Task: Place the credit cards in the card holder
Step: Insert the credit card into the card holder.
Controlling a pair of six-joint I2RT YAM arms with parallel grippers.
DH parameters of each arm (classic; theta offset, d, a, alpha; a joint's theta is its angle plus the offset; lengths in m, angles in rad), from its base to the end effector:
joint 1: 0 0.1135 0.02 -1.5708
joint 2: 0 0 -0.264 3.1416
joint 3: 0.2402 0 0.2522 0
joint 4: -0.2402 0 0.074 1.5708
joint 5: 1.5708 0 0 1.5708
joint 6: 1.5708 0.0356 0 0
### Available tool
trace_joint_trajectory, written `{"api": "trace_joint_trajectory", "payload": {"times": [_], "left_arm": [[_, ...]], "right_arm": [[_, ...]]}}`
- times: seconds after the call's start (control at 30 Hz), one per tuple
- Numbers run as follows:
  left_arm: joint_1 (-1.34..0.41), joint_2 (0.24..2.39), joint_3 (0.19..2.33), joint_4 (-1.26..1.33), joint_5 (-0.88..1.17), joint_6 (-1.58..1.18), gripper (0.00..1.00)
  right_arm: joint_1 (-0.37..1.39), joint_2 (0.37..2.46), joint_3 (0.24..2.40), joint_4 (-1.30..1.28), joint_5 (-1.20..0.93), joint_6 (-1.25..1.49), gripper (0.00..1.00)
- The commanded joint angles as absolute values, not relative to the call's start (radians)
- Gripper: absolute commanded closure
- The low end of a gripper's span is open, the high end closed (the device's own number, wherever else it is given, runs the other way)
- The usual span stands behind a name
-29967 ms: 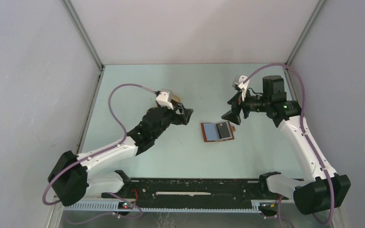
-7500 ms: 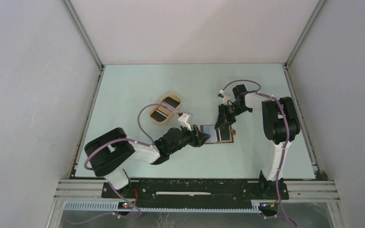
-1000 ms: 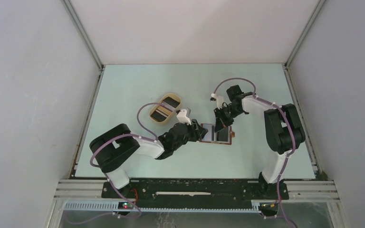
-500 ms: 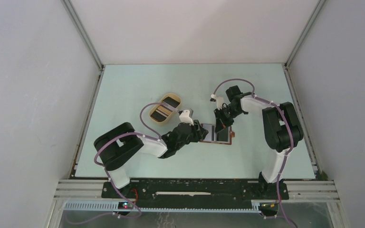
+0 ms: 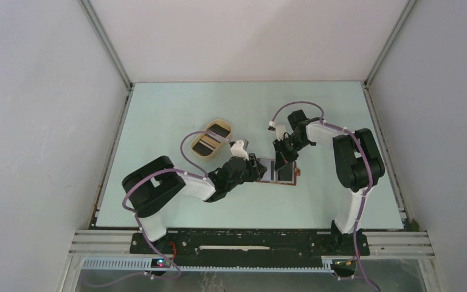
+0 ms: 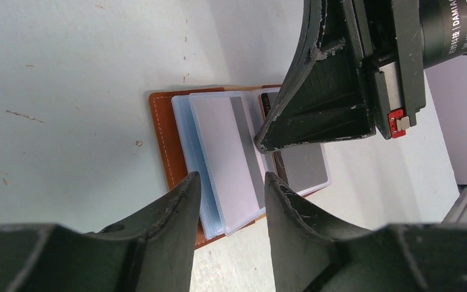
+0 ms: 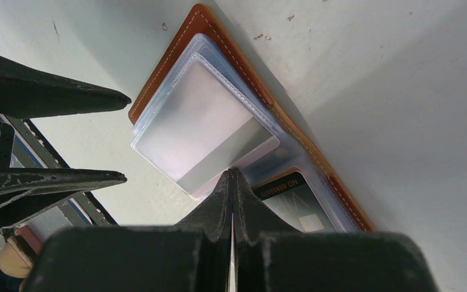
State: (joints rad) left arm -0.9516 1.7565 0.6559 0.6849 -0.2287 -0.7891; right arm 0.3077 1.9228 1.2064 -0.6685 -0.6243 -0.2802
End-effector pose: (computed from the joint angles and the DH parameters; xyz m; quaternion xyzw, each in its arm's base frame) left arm 0.1996 -0.2662 0.1379 0.0055 0.8346 -0.3531 0.4227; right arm 0.3312 0.1271 0.1446 -0.3018 0.8987 0.3070 0.0841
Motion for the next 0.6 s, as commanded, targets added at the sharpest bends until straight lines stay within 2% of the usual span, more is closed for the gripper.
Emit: {"api": "trace_joint_trajectory", "payload": {"times": [0.0,0.57], "left_arm": [[-0.954,1.769,0.699,0.703,-0.215,-0.79,0.52],[-0.934,1.782,0.683,0.762,-0.173,-0.807,0.56]], "right_arm": [[0.311,1.939,1.239,-0.685,-0.593,-0.27,0.99],[0.311,1.951,1.246,-0.695,-0.58,-0.275,0.99]]}}
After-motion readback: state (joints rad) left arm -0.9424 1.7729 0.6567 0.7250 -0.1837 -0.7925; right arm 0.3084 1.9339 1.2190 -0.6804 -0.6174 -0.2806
